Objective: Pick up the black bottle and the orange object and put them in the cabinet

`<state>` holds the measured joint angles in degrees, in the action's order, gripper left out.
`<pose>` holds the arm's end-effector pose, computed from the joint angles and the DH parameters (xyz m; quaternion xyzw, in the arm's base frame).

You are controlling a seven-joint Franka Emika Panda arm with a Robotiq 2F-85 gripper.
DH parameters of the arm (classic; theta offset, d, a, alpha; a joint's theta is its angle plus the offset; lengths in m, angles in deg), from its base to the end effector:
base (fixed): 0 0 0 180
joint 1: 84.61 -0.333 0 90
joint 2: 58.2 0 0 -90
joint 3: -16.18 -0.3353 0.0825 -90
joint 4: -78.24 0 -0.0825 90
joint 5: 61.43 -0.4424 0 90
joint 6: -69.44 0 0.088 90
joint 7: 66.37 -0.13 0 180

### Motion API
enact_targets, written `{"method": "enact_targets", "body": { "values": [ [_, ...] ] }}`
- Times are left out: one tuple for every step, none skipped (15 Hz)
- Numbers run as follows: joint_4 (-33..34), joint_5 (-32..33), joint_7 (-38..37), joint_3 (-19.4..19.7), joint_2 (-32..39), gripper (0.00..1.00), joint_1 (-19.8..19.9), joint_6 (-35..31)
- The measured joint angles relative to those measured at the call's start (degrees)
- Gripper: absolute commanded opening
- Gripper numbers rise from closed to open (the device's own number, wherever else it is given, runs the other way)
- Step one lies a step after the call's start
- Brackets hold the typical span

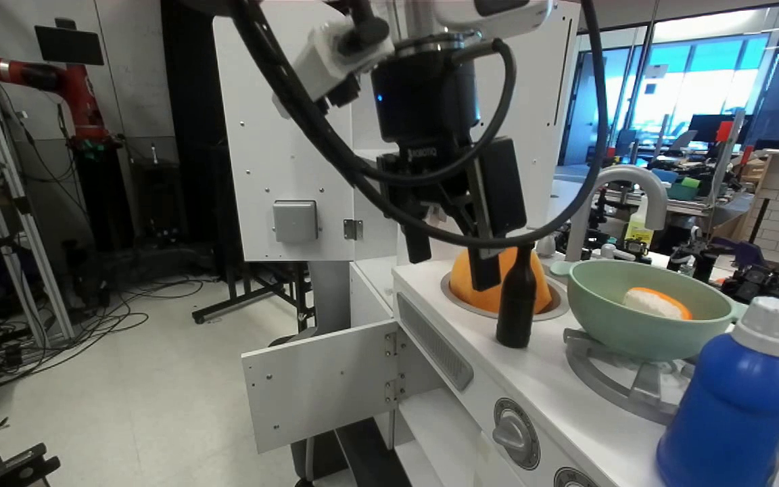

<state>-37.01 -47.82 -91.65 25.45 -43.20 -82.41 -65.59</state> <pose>0.6425 -0.1355 0.2935 0.9657 -0.2326 0.0543 0.1021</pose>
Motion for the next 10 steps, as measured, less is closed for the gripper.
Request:
{"method": "enact_targets", "body": {
  "values": [
    [1.1, 0.9, -1.4, 0.4, 1.7, 1.0, 0.0, -0.9],
    [2.3, 1.6, -2.6, 0.8, 3.4, 1.0, 0.0, -1.8],
    [3.6, 2.2, -3.9, 1.2, 5.3, 1.0, -0.1, -2.6],
    [5.0, 2.6, -4.9, 1.6, 7.1, 1.0, -0.2, -3.4],
    [6.4, 2.9, -5.7, 2.0, 9.0, 1.0, -0.3, -4.0],
    [7.8, 2.9, -6.3, 2.5, 10.7, 1.0, -0.6, -4.5],
    [9.2, 2.9, -6.8, 3.0, 12.4, 1.0, -0.8, -4.8],
    [10.6, 2.9, -7.1, 3.4, 13.8, 1.0, -1.2, -5.2],
    [11.8, 2.9, -7.5, 3.9, 14.9, 1.0, -1.5, -5.5],
    [12.8, 2.9, -7.8, 4.2, 15.9, 1.0, -1.9, -5.7]
  ]
}}
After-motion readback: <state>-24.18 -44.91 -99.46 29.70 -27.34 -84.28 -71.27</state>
